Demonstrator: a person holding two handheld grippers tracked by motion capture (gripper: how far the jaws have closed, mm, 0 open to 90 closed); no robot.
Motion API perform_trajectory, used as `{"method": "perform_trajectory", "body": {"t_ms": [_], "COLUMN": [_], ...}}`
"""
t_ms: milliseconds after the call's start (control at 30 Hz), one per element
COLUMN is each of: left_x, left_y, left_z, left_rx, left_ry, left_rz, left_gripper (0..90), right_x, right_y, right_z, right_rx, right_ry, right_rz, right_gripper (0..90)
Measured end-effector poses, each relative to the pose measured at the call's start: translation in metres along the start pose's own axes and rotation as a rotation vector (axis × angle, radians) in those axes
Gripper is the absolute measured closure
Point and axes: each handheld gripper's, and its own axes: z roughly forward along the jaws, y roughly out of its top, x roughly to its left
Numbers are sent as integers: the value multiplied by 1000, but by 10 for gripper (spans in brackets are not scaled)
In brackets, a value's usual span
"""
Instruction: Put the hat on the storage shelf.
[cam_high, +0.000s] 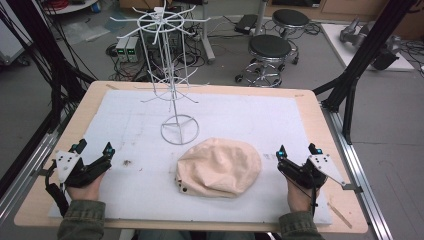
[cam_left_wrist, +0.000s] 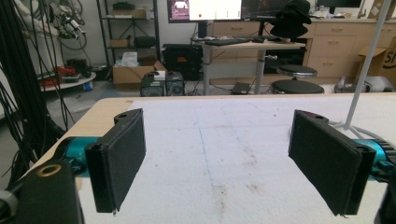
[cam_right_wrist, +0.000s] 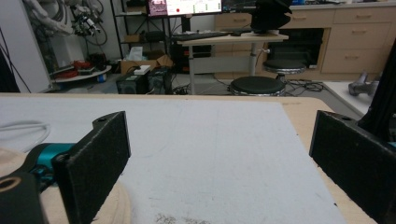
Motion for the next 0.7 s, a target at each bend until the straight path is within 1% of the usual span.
{"method": "perform_trajectory", "body": {"t_ms": [100, 167, 233, 267, 400, 700], "left_x": [0, 0, -1, -1, -1, -1], "left_y": [1, 1, 1, 1, 1, 0], "left_z": [0, 0, 0, 0, 0, 0], "left_rx": [-4, -3, -4, -5, -5, 1], "left_ry": [5, 5, 2, 2, 3, 5], "left_rz": [-1, -3, -3, -2, -2, -1], "left_gripper": [192, 192, 192, 192, 192, 192], "right_x": [-1, -3, -4, -3, -3, -3], "right_y": [0, 0, 0, 0, 0, 0], "right_z": [-1, -2, -2, -2, -2, -1], "right_rx": [-2, 3, 3, 6, 7, 15], "right_ry": [-4, -14, -13, -15, -12, -16], "right_rz": [7, 16, 16, 26, 16, 26], "right_gripper": [42, 42, 42, 42, 42, 43]}}
